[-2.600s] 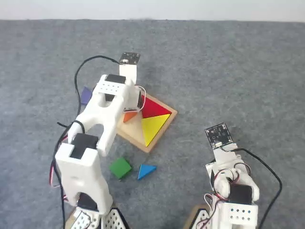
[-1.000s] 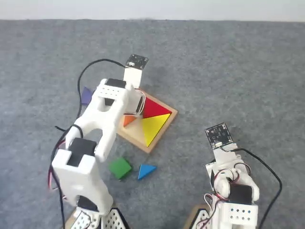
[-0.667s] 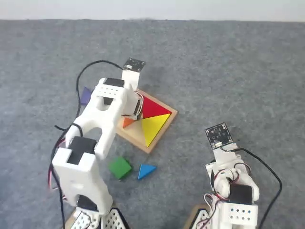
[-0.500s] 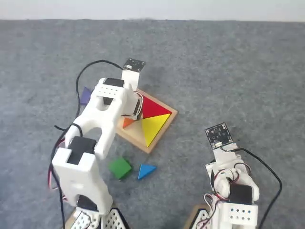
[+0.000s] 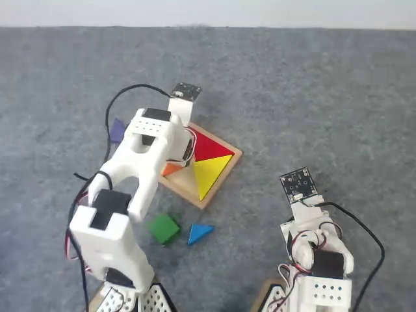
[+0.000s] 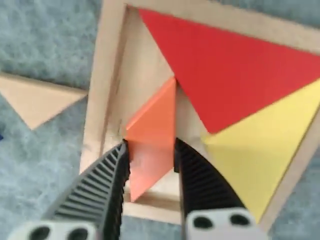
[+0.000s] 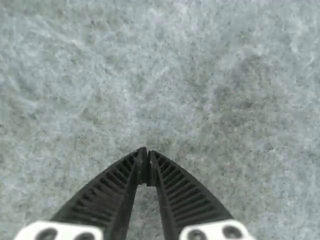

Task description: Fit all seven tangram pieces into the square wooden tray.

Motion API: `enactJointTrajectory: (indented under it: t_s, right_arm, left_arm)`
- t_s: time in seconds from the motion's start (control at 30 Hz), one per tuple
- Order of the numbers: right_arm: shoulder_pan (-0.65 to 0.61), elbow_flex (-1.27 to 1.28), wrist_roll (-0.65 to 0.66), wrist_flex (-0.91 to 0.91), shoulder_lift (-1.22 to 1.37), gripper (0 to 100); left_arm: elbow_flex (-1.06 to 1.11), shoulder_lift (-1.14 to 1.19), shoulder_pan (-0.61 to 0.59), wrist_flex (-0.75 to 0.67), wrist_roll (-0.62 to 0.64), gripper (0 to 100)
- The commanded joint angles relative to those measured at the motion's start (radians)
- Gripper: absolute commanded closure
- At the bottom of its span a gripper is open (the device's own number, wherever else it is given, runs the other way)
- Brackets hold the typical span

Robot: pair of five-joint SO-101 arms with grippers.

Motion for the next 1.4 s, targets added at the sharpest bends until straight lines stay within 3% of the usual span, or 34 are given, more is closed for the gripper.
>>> enactJointTrajectory:
  t_s: [0.0, 0.17, 0.33, 0.57, 0.87, 1.37]
  right_arm:
    - [-0.004, 0.017, 0.008, 0.002, -0.016, 99.1]
    - [-0.004, 0.017, 0.008, 0.002, -0.016, 99.1]
    - [-0.004, 0.017, 0.008, 0.002, -0.016, 99.1]
    - [-0.004, 0.017, 0.008, 0.002, -0.016, 99.1]
    - [-0.004, 0.017, 0.008, 0.002, -0.016, 99.1]
    - [-0.004, 0.017, 0.008, 0.002, -0.016, 99.1]
  left_arm:
    - [0.081, -0.224, 0.008, 0.012, -0.028, 99]
    - [0.222, -0.468, -0.003, 0.018, -0.058, 99]
    - [0.263, -0.52, -0.008, 0.0, -0.06, 98]
    - [0.228, -0.304, 0.058, -0.127, -0.06, 85]
    - [-0.068, 0.126, 0.037, 0.02, -0.052, 85]
    - [-0.116, 0.17, -0.028, 0.101, -0.02, 87]
